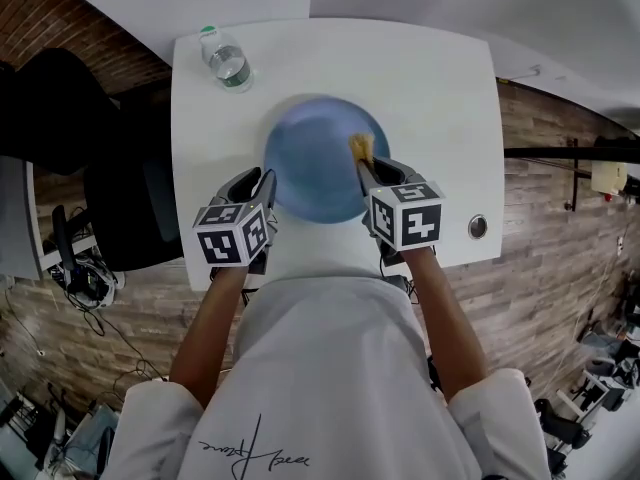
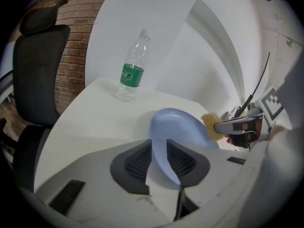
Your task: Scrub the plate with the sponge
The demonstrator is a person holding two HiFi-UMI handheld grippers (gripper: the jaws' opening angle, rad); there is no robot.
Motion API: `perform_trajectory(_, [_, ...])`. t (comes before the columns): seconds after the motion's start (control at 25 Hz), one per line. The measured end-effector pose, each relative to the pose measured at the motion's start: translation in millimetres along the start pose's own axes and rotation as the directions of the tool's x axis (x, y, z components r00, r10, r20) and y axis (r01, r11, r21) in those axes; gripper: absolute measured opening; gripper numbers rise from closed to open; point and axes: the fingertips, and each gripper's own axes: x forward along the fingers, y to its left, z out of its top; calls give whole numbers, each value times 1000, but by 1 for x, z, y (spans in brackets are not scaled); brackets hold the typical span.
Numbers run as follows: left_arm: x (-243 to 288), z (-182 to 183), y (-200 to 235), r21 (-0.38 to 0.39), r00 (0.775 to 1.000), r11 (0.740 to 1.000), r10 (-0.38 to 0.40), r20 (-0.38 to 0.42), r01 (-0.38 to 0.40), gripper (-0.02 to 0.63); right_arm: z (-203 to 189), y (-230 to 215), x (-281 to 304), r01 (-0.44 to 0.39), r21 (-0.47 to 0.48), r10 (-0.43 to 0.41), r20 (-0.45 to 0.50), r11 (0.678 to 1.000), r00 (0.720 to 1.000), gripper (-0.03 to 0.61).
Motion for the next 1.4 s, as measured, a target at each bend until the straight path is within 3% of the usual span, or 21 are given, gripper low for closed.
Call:
perform_trajectory(0.52, [26,-1,12,-39,999,999,5,-43,-6,107,6,-34,37,135,98,-126,-87,986,988,38])
perform_trajectory(0.6, [27,-1,12,-41,999,999,-5,-46,3,83,5,-36,42,152,106,-142,-101,983,985,38])
perform_trajectory(0.88, [32,2,16,-61,999,998,-23,-38,21,23,5,-36,58,186,82,-175,-123,979,977,38])
perform_trajectory(1.4, [33,3,15,-56,998,998,-37,-42,35,28,7,-34,67,215,25,-209,-142,976,968,38])
